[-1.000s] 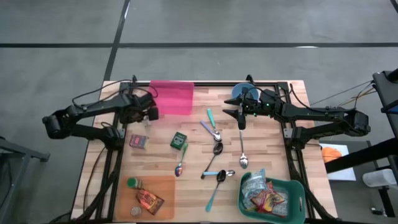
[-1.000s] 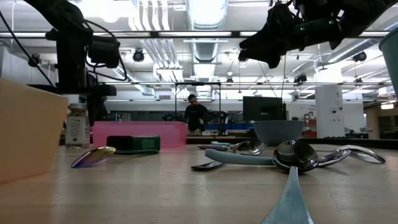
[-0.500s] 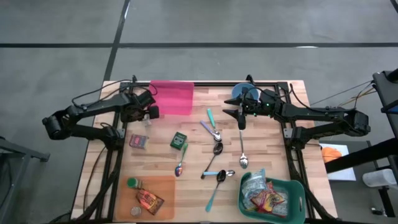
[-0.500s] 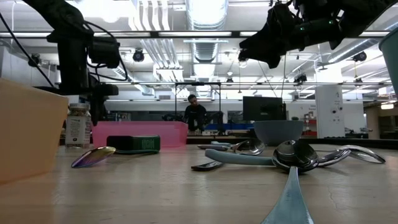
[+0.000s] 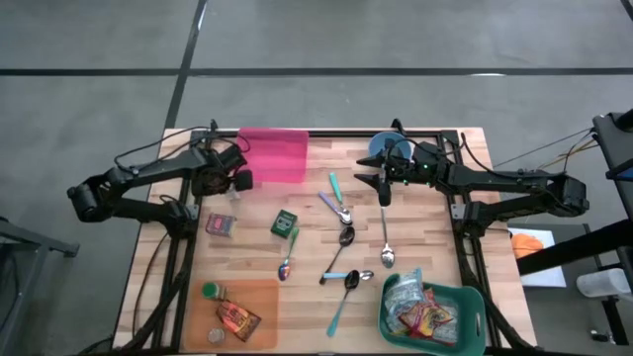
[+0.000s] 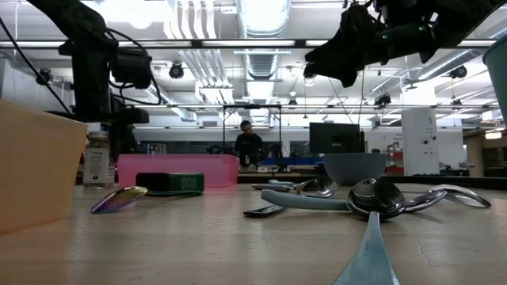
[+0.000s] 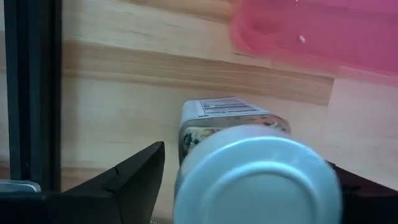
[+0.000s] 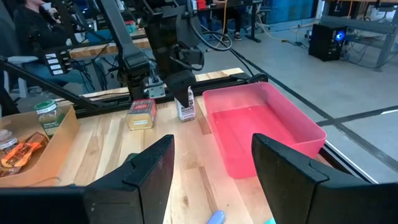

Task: Pick & Place Food Item
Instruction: Put the white seasoning bottle into the orange bin

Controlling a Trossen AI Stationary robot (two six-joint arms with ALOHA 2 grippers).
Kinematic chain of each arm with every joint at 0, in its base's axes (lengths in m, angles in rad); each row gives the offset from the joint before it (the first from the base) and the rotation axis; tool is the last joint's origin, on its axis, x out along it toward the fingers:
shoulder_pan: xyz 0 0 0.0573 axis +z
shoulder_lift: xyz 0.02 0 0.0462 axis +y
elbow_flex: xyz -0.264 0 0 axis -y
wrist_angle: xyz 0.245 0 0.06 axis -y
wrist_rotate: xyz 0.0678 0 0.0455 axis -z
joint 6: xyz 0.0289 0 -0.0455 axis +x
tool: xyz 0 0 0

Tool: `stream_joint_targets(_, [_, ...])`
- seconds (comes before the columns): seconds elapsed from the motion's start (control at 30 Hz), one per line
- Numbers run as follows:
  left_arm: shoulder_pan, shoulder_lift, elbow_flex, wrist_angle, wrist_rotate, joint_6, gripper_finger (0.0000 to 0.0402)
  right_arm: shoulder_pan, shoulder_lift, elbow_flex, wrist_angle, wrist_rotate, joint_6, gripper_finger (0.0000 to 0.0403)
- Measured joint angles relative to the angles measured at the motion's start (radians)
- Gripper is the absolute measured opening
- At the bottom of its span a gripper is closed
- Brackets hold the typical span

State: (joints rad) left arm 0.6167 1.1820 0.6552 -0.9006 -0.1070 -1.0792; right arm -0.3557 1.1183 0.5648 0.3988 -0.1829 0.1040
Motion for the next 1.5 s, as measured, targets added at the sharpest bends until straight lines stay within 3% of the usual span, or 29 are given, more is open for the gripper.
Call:
stream_joint_targets(0.17, [0.0, 0.0, -0.009, 0.006, 0.0, -0.003, 0.0277, 0.0, 0.0, 0.0, 0.0, 0.0, 0.0, 0.0211])
stream_joint_targets(0.43, [0.0, -0.001, -0.006, 0.037, 0.002, 0.006, 0.019, 0.0, 0.0, 0.0, 0.0, 0.0, 0.0, 0.0211])
stream_joint_targets(1.3, [0.0, -0.001, -0.005, 0.041, 0.004, 0.005, 0.0189, 0.0, 0.0, 0.0, 0.0, 0.0, 0.0, 0.0211])
stream_joint_targets(1.5, [-0.019, 0.001, 0.049, -0.022, 0.049, 0.006, 0.0189, 0.0, 0.0, 0.0, 0.0, 0.0, 0.0, 0.0211])
